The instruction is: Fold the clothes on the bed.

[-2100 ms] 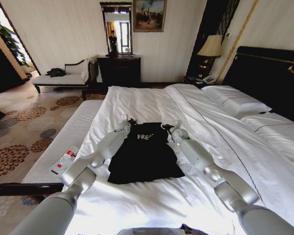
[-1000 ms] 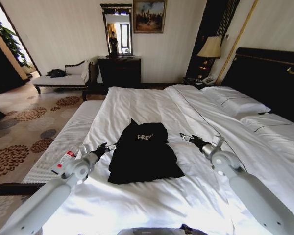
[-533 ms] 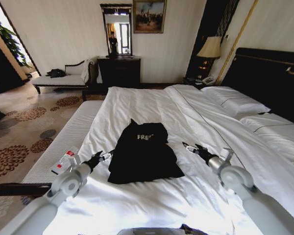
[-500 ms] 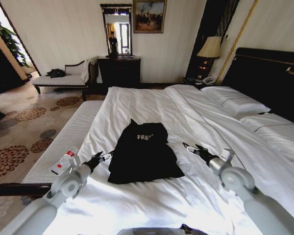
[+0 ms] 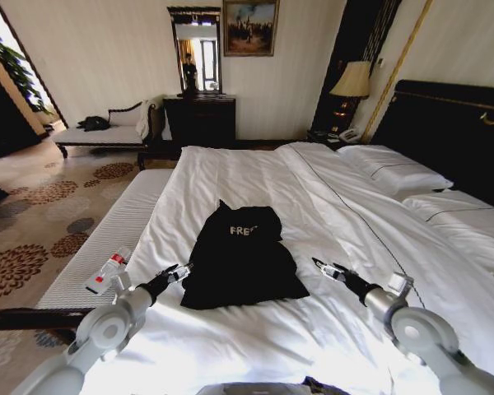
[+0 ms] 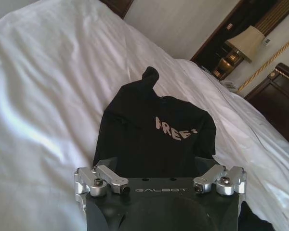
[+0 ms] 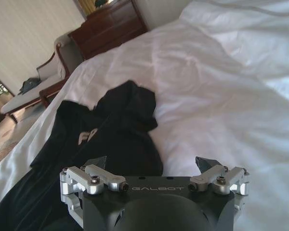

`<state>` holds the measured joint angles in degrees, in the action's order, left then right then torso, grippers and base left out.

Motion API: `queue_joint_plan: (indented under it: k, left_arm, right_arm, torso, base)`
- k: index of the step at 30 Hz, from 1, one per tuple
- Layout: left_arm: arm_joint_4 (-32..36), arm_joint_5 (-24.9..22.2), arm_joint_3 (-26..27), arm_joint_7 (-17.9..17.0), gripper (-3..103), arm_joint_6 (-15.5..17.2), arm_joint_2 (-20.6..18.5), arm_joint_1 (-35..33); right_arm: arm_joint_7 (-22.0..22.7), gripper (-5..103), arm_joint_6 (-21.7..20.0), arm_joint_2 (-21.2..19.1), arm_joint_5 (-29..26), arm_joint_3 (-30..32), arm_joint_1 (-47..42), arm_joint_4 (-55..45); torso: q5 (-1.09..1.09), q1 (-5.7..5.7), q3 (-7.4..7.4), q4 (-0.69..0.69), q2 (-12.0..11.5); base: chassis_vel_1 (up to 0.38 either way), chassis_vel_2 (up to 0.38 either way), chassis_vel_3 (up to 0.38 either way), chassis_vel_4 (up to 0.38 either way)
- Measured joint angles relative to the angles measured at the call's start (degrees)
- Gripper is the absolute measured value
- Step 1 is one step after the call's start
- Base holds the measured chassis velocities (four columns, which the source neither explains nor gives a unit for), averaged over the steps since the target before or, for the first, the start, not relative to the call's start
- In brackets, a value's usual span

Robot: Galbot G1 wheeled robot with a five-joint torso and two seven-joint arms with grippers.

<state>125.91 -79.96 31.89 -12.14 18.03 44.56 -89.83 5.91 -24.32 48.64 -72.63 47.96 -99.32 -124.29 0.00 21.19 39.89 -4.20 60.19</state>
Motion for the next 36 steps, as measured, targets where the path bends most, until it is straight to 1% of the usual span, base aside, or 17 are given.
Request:
queue_joint_plan:
  k: [3, 10, 11, 12, 13, 16, 17, 18, 23, 24, 25, 27, 30, 32, 33, 34, 36]
  left_arm:
    - [1.55, -2.47, 3.09, -0.16, 90, 0.98, 1.94, -3.37]
    - [2.85, -5.15, 7.44, 0.10, 89, 2.19, 4.43, -7.67]
    - [2.86, -6.35, 9.42, 0.46, 88, 2.54, 5.64, -9.84]
    - [2.87, -6.66, 9.93, 0.54, 88, 2.61, 6.00, -10.39]
    - [2.87, -6.66, 9.93, 0.54, 88, 2.61, 6.00, -10.39]
    - [3.17, -7.25, 11.24, 0.71, 86, 2.82, 7.26, -12.35]
    - [3.54, -7.25, 11.35, 0.71, 86, 2.85, 7.41, -12.76]
    - [3.54, -7.25, 11.35, 0.71, 86, 2.85, 7.41, -12.76]
    - [4.42, -7.24, 11.48, 0.51, 86, 2.98, 7.49, -13.22]
    - [4.42, -7.20, 11.47, 0.48, 86, 3.02, 7.55, -13.17]
    - [4.41, -7.13, 11.38, 0.48, 86, 3.03, 7.59, -13.07]
    - [4.08, -6.97, 10.95, 0.36, 86, 3.05, 7.79, -12.61]
    - [4.05, -6.93, 10.70, 0.17, 86, 3.05, 7.90, -12.39]
    - [4.30, -6.91, 10.63, 0.05, 86, 3.05, 7.93, -12.43]
    - [4.41, -6.91, 10.63, 0.03, 86, 3.05, 8.01, -12.52]
    - [4.41, -6.91, 10.63, 0.03, 86, 3.05, 8.01, -12.52]
    - [4.43, -6.88, 10.67, -0.01, 86, 3.05, 8.29, -12.72]
  right_arm:
    - [-1.01, 100, -1.05, 1.07, 0.74, -0.58, -2.02, -1.27]
    - [-1.75, 100, -1.26, 2.21, 4.11, -3.12, -3.12, -0.91]
    - [-2.65, 100, -0.77, 2.60, 7.59, -4.80, -3.47, -0.22]
    - [-2.98, 100, -0.46, 2.66, 8.83, -5.37, -3.47, 0.15]
    - [-2.98, 100, -0.46, 2.66, 8.83, -5.37, -3.47, 0.15]
    - [-3.78, 100, 0.68, 2.68, 13.08, -8.40, -1.75, 3.17]
    - [-3.81, 103, 0.92, 2.60, 13.56, -9.43, -0.45, 4.63]
    - [-3.81, 103, 0.92, 2.60, 13.56, -9.43, -0.45, 4.63]
    - [-3.81, 96, 1.06, 2.08, 13.50, -11.37, 2.41, 7.55]
    - [-3.80, 92, 1.07, 1.98, 13.52, -11.66, 2.59, 7.77]
    - [-3.82, 92, 1.12, 1.93, 13.72, -12.02, 2.72, 8.00]
    - [-3.88, 87, 1.33, 1.90, 14.38, -13.04, 3.18, 8.75]
    - [-3.86, 85, 1.40, 1.90, 14.51, -13.74, 4.05, 9.20]
    - [-3.59, 82, 1.41, 1.85, 14.11, -14.16, 4.96, 9.28]
    - [-3.45, 77, 1.41, 1.78, 13.85, -14.25, 5.24, 9.27]
    - [-3.45, 77, 1.41, 1.78, 13.85, -14.25, 5.24, 9.27]
    - [-3.28, 66, 1.41, 1.73, 13.61, -14.42, 5.33, 9.26]
  torso:
    - [0.00, 0.00, 0.00, 0.01, 0.00]
    - [0.00, 0.00, 0.00, 0.01, 0.00]
    - [0.00, 0.01, 0.00, 0.00, 0.00]
    - [0.00, 0.01, 0.00, 0.01, 0.00]
    - [0.00, 0.01, 0.00, 0.01, 0.00]
    - [0.00, 0.00, 0.00, 0.00, 0.00]
    - [0.01, 0.00, 0.00, 0.01, 0.00]
    - [0.01, 0.00, 0.00, 0.01, 0.00]
    - [0.01, 0.01, 0.01, 0.01, 0.00]
    - [0.00, 0.01, 0.01, 0.01, 0.00]
    - [0.00, 0.01, 0.01, 0.01, 0.00]
    - [0.00, 0.01, 0.00, 0.00, 0.00]
    - [0.00, 0.00, 0.00, -0.01, 0.00]
    - [0.00, 0.01, 0.01, 0.01, 0.00]
    - [0.00, 0.01, 0.01, 0.01, 0.00]
    - [0.00, 0.01, 0.01, 0.01, 0.00]
    - [0.00, 0.01, 0.01, 0.00, 0.00]
  base:
    - [0.000, 0.000, 0.000, 0.000]
    - [0.000, 0.000, 0.000, 0.000]
    - [0.000, 0.000, 0.000, 0.000]
    - [0.000, 0.000, 0.000, 0.000]
    - [0.000, 0.000, 0.000, 0.000]
    - [0.000, 0.000, 0.000, 0.000]
    - [0.000, 0.000, 0.000, 0.000]
    - [0.000, 0.000, 0.000, 0.000]
    - [0.000, 0.000, 0.000, 0.000]
    - [0.000, 0.000, 0.000, 0.000]
    - [0.000, 0.000, 0.000, 0.000]
    - [0.000, 0.000, 0.000, 0.000]
    - [0.000, 0.000, 0.000, 0.000]
    - [0.000, 0.000, 0.000, 0.000]
    - [0.000, 0.000, 0.000, 0.000]
    - [0.000, 0.000, 0.000, 0.000]
    - [0.000, 0.000, 0.000, 0.000]
